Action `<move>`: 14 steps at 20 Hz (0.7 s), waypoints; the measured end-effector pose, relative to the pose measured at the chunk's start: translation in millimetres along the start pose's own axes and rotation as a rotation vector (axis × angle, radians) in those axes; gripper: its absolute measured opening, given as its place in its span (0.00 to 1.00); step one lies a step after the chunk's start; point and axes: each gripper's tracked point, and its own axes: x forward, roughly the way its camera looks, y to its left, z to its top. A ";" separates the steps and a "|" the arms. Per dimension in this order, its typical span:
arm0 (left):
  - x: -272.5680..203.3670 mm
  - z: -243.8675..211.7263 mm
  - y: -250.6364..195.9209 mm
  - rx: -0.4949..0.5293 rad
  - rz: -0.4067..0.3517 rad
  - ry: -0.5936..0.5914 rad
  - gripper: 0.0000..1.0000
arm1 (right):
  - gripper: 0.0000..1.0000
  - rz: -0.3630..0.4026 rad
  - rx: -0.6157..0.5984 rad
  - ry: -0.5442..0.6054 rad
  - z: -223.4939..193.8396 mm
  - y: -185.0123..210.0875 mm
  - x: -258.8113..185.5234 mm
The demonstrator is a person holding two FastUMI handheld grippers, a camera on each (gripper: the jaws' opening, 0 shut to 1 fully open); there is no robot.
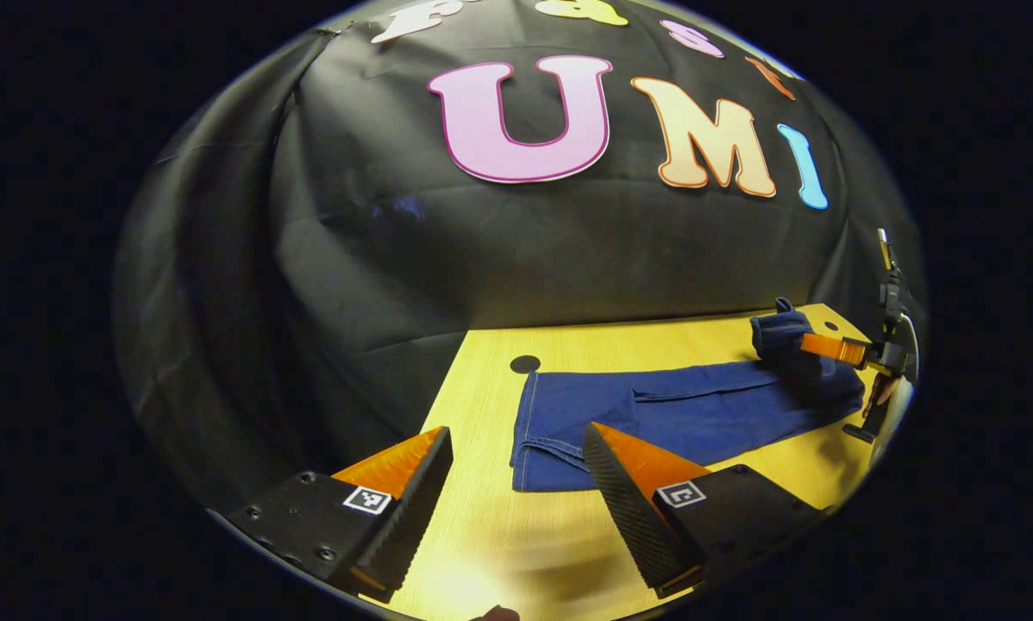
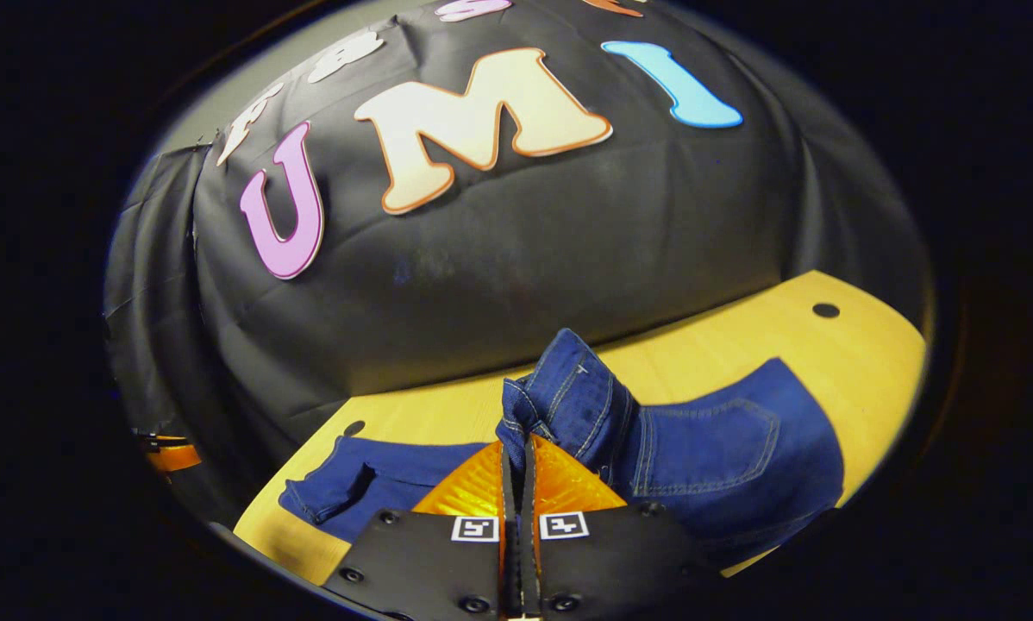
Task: Grasp the waist and the cuffs of the jeans and fold them to make the two legs overlap; first hold the waist and fold one-third of the jeans toward the cuffs, then hold the cuffs and fold the remaining one-third in the same direction to finish folding.
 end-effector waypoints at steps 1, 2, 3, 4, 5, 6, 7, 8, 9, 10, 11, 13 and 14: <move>5.7 -2.2 -1.6 -0.005 -0.014 0.006 0.95 | 0.03 0.007 0.005 0.027 -10.9 1.3 1.2; 11.3 -4.9 -3.5 -0.011 -0.029 0.016 0.95 | 0.04 0.040 0.032 0.070 -21.1 9.1 -1.4; 17.9 -7.8 -4.9 -0.012 -0.043 0.025 0.95 | 0.10 0.038 0.050 0.106 -27.0 9.9 -8.1; 25.4 -12.4 -6.3 -0.009 -0.059 0.033 0.96 | 0.35 0.031 0.037 0.109 -25.1 10.6 -8.9; 34.0 -14.5 -7.9 -0.005 -0.076 0.039 0.95 | 0.59 0.028 0.011 0.091 -18.9 11.2 -13.4; 42.1 -18.9 -10.2 0.002 -0.092 0.055 0.95 | 0.83 0.032 -0.010 0.070 -10.8 14.5 -22.3; 51.6 -22.8 -11.9 0.007 -0.106 0.066 0.95 | 0.94 0.032 -0.025 0.053 -2.1 16.8 -34.5; 61.5 -28.1 -13.8 0.008 -0.125 0.077 0.95 | 0.94 0.034 -0.034 0.045 4.7 18.4 -45.2; 70.9 -33.5 -15.1 0.006 -0.136 0.088 0.95 | 0.94 0.030 -0.043 0.038 8.8 17.3 -55.2; 80.8 -41.7 -14.7 0.001 -0.144 0.109 0.95 | 0.94 0.020 -0.050 0.033 13.8 14.8 -64.9; 91.3 -50.1 -12.3 -0.007 -0.143 0.134 0.95 | 0.94 0.009 -0.055 0.025 16.7 11.2 -75.0; 107.9 -65.1 -11.6 -0.021 -0.143 0.171 0.95 | 0.94 -0.026 -0.058 0.017 22.4 -0.2 -92.3; 112.3 -72.7 -12.1 -0.028 -0.150 0.189 0.95 | 0.94 -0.045 -0.053 0.011 24.8 -6.5 -99.5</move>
